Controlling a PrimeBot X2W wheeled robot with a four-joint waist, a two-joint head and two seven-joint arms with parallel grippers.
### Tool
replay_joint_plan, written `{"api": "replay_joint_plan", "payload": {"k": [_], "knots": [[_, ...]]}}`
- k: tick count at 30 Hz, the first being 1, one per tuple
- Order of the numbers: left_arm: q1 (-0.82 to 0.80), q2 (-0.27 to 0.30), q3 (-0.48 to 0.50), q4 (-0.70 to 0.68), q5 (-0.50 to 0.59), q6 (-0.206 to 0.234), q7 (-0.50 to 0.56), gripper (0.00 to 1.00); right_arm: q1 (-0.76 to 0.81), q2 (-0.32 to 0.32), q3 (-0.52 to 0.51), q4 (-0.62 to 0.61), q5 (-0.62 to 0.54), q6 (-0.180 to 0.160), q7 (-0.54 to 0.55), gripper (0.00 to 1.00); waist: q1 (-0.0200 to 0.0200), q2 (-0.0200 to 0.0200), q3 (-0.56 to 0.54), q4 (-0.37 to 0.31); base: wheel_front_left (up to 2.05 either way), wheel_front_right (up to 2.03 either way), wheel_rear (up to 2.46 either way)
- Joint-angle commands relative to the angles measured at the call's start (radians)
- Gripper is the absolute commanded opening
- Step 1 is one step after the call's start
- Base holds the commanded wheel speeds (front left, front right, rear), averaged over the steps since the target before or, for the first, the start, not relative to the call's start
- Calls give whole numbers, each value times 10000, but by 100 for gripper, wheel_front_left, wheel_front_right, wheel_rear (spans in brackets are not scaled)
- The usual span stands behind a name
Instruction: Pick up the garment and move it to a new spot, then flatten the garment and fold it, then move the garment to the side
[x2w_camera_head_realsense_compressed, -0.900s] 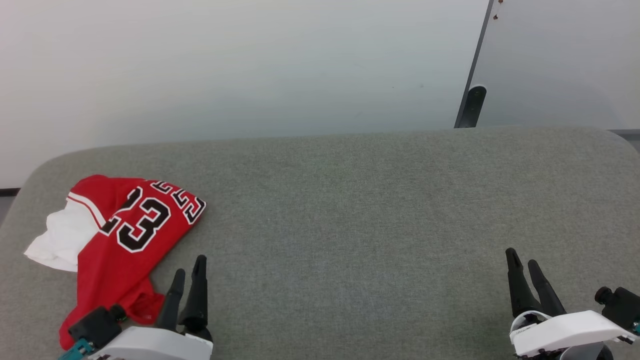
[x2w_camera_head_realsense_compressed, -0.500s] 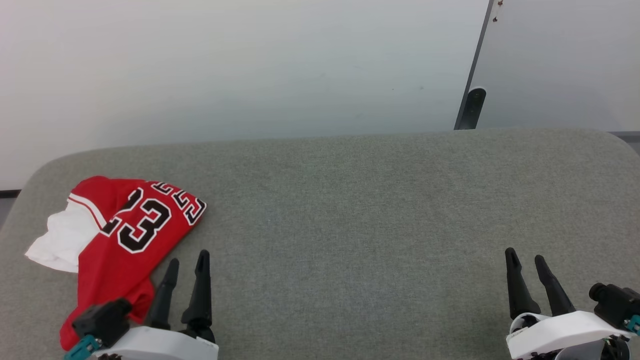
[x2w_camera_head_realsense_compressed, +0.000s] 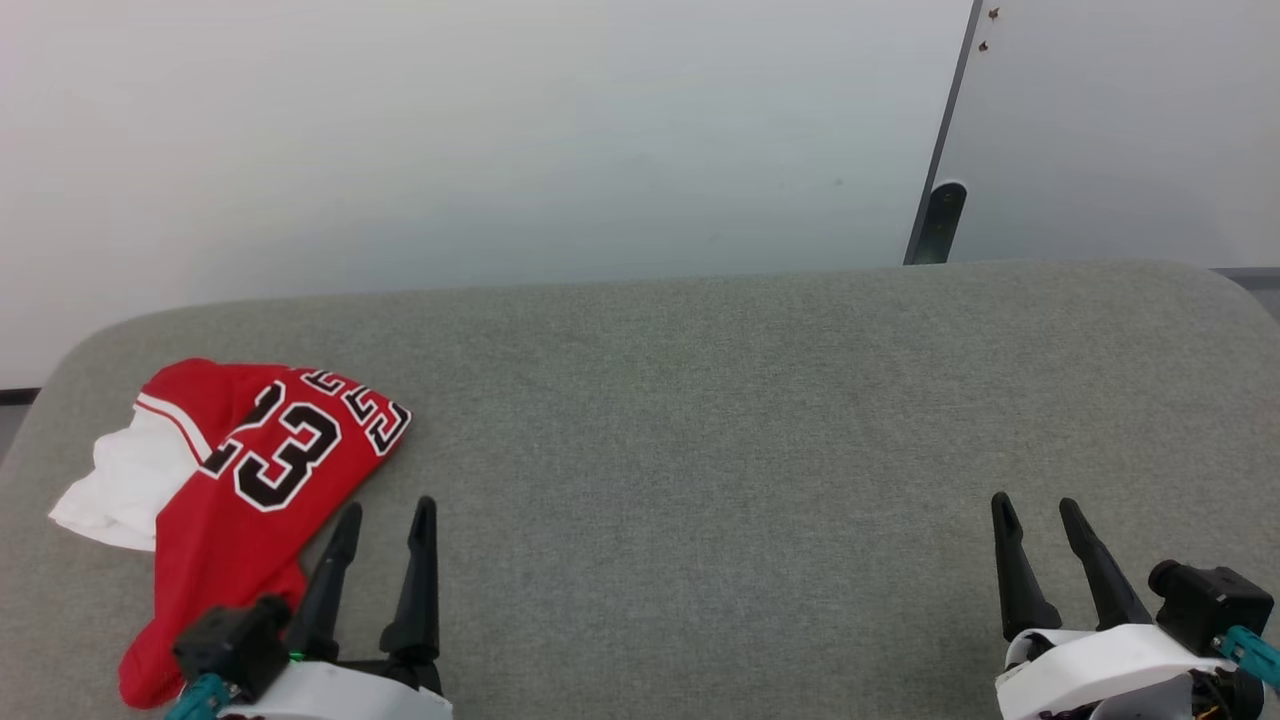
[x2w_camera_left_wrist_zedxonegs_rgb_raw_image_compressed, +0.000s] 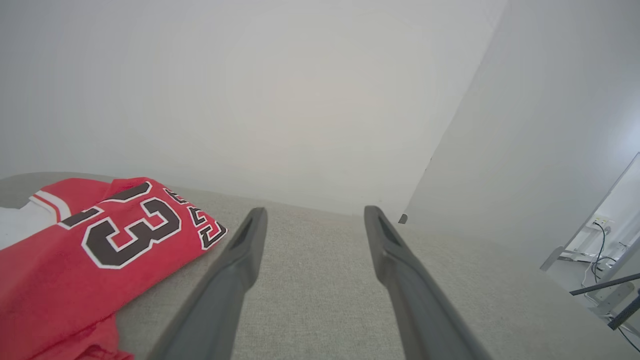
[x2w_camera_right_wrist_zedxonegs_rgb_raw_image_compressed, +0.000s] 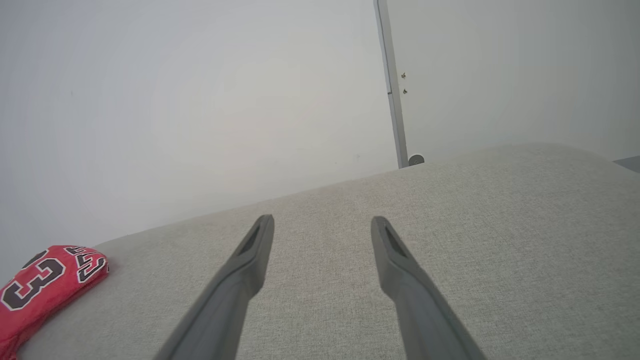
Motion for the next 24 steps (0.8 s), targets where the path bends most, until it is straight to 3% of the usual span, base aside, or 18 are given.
{"api": "replay_joint_plan", "payload": {"k": [1, 24], "knots": [[37, 52, -72, -156, 361, 51, -98, 100, -16, 14, 26, -145, -326, 7, -107, 100, 0, 0, -11, -8, 0, 0, 0], [323, 138, -271, -688, 2185, 249, -563, 100, 97, 12, 167, -354, -2324, 9, -580, 100, 0, 0, -136, -49, 0, 0, 0]]}}
